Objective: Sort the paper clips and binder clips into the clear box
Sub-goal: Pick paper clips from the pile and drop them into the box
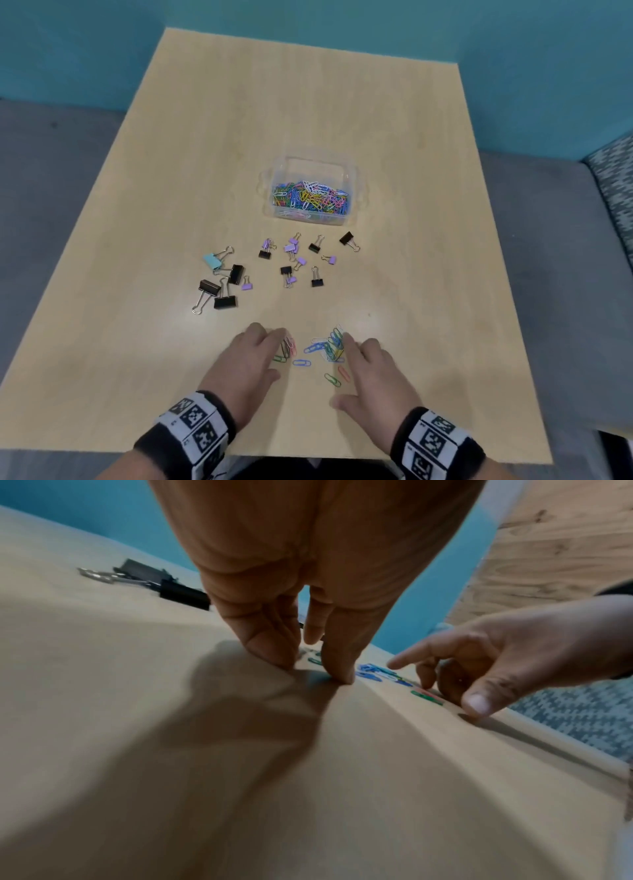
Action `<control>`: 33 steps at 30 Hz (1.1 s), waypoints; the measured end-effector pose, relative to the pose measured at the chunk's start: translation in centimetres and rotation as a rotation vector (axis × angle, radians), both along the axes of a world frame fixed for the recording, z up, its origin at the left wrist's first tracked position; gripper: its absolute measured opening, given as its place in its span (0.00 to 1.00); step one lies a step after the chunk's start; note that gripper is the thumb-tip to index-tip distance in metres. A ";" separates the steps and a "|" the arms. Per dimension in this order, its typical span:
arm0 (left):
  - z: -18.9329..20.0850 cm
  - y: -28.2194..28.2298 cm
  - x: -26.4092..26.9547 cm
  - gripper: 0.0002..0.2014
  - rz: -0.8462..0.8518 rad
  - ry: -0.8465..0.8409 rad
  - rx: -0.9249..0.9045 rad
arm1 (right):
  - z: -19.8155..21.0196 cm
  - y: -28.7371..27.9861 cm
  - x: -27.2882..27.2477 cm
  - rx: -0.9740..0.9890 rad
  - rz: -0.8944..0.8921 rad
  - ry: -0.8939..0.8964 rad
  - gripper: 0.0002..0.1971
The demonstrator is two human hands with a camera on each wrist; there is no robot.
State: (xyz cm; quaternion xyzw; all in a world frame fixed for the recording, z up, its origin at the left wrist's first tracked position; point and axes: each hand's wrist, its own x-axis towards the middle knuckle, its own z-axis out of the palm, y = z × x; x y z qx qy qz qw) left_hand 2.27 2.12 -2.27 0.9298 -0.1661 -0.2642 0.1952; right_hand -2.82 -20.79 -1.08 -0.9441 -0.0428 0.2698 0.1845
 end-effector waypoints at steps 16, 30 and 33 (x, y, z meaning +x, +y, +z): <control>-0.4 -5.0 2.1 0.06 0.032 -0.075 -0.016 | -1.7 2.2 4.4 0.135 -0.144 -0.157 0.08; -0.1 -5.4 2.8 0.09 0.023 -0.119 0.122 | -1.4 2.6 6.5 -0.063 0.087 -0.109 0.21; 0.0 -5.4 3.2 0.09 0.004 -0.115 0.125 | -0.7 2.4 6.8 -0.102 0.171 -0.121 0.22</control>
